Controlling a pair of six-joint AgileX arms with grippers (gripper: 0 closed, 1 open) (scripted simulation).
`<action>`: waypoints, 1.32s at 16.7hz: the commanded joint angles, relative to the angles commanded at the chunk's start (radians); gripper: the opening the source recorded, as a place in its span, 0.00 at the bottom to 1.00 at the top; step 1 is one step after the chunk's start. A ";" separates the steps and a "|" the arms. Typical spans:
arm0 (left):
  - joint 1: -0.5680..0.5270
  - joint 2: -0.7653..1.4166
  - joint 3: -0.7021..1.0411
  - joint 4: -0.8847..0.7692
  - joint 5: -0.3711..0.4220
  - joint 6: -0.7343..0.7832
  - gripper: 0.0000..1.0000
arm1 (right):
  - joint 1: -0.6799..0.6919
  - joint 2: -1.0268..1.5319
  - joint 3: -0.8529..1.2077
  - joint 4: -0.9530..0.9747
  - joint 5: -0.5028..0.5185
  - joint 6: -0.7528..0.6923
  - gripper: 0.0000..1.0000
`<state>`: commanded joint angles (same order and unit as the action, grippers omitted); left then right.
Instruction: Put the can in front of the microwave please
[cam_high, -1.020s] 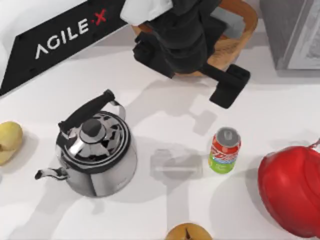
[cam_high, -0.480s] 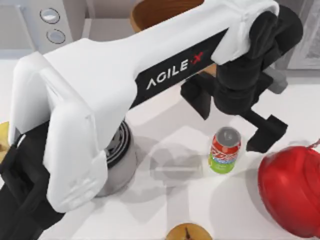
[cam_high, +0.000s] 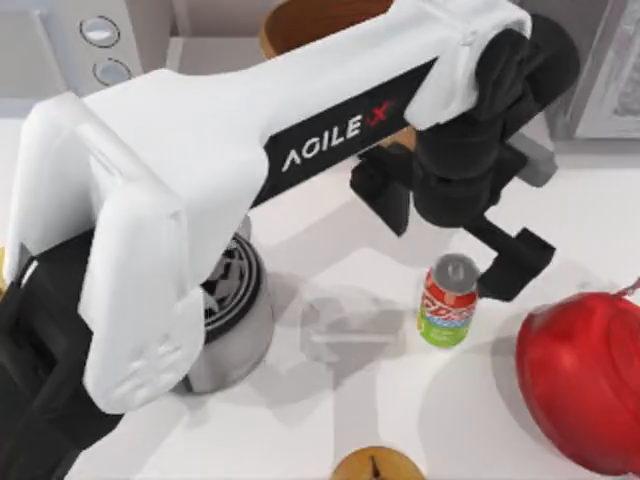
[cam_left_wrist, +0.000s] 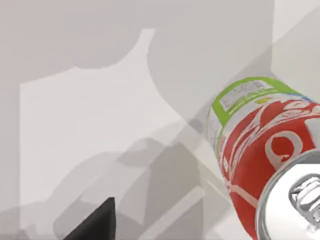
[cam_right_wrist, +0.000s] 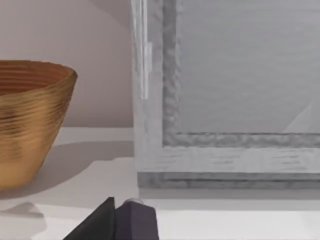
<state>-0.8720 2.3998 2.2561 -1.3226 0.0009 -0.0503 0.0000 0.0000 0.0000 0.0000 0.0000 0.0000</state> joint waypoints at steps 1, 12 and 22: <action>0.013 -0.004 -0.038 0.034 0.001 0.014 1.00 | 0.000 0.000 0.000 0.000 0.000 0.000 1.00; -0.039 0.026 -0.132 0.151 -0.003 -0.042 1.00 | 0.000 0.000 0.000 0.000 0.000 0.000 1.00; -0.039 0.026 -0.132 0.151 -0.003 -0.042 0.32 | 0.000 0.000 0.000 0.000 0.000 0.000 1.00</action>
<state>-0.9111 2.4255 2.1245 -1.1715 -0.0023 -0.0923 0.0000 0.0000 0.0000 0.0000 0.0000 0.0000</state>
